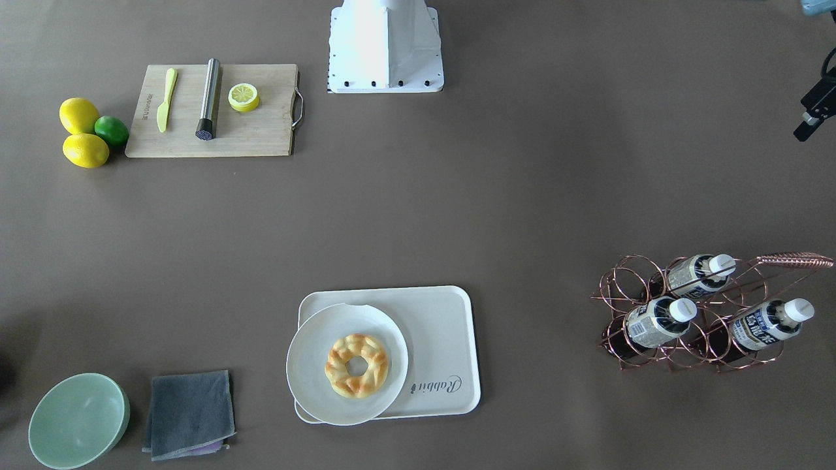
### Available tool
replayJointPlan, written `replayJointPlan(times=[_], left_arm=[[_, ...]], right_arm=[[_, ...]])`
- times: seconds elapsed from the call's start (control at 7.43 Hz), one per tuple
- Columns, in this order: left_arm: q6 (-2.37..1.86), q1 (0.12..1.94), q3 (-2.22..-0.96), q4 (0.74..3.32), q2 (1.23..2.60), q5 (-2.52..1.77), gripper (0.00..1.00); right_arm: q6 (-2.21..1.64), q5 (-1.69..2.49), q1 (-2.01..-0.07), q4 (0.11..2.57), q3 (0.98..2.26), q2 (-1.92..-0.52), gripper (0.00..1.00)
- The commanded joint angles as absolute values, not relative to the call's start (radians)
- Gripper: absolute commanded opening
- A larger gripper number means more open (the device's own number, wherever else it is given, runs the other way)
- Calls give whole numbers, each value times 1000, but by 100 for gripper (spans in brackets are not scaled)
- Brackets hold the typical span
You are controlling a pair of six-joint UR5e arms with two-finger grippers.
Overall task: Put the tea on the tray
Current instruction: 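Move the left gripper over the copper wire rack toward a tea bottle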
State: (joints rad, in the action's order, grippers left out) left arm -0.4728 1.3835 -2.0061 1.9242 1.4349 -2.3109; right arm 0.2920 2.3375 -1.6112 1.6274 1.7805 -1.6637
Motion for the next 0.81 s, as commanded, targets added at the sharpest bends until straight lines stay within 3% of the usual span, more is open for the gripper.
replayJointPlan(times=[0.0, 0.27, 0.67], left_arm=[[-688, 1246, -1967, 1928, 1596, -2230, 97], [-729, 1122, -1938, 1928, 1667, -2064, 97], [-720, 1097, -1807, 1933, 1790, -2031, 96]], right_arm=[[291, 2342, -1609, 1628, 1776, -1667, 100], [291, 2342, -1609, 1628, 1773, -1667, 100], [291, 2341, -1609, 1629, 1766, -1670, 100]])
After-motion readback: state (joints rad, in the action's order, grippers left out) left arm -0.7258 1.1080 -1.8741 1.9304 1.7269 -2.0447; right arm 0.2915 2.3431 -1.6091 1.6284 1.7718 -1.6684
